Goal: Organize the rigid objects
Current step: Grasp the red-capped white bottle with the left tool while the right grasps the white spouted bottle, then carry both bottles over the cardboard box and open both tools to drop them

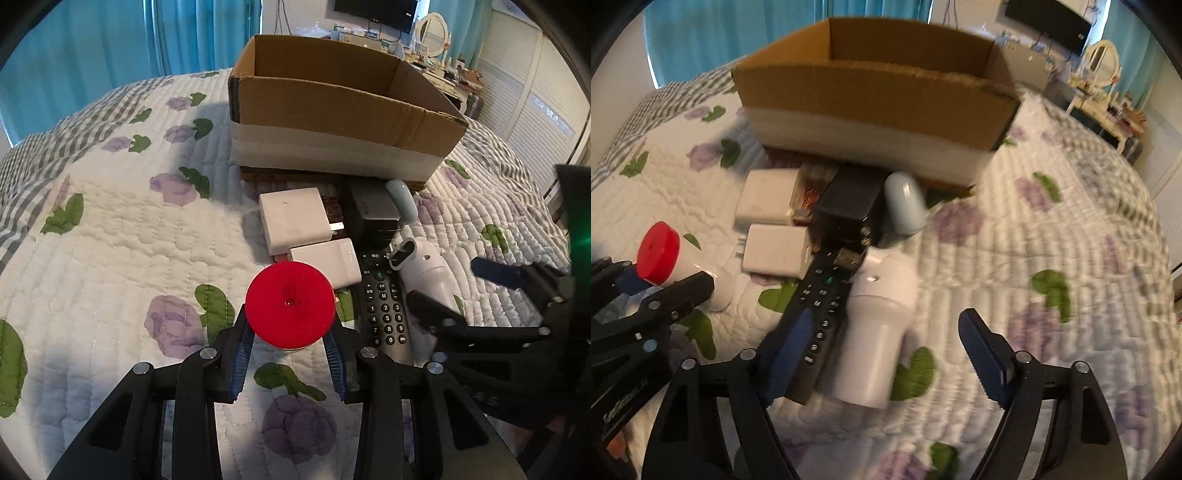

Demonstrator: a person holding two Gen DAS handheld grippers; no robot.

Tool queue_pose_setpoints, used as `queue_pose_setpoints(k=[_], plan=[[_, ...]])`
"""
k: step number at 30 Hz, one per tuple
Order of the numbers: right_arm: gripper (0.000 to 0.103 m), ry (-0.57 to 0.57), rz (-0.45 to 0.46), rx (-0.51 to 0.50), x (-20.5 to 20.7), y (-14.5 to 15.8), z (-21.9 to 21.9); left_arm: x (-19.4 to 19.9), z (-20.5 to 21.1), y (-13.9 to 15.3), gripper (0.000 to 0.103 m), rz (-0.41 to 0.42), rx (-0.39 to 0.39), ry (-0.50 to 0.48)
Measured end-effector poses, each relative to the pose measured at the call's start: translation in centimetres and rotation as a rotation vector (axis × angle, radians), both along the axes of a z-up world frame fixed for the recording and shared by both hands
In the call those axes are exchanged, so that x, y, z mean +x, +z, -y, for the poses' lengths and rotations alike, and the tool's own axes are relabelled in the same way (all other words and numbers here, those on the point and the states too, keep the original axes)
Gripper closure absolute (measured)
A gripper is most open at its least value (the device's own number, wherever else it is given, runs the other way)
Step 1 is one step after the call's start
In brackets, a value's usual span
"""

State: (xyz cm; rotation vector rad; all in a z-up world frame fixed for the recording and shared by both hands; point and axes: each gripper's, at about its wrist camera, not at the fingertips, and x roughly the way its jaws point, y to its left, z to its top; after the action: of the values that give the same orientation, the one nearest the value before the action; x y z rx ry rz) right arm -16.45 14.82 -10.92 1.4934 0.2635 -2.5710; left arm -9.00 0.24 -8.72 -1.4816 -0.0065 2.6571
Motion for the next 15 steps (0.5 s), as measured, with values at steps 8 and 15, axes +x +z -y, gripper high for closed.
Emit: queue_pose_setpoints(k=[8, 15], plan=[[0.055, -0.003, 0.072, -0.031, -0.9, -2.0, 0.3, 0.0, 0.2, 0.1, 0.066, 0.001, 0.004, 0.003], [0.061, -0.001, 0.012, -0.059, 0.6, -0.3, 0.1, 1.1, -0.2, 2.0, 0.066, -0.024, 0.006, 0.004]])
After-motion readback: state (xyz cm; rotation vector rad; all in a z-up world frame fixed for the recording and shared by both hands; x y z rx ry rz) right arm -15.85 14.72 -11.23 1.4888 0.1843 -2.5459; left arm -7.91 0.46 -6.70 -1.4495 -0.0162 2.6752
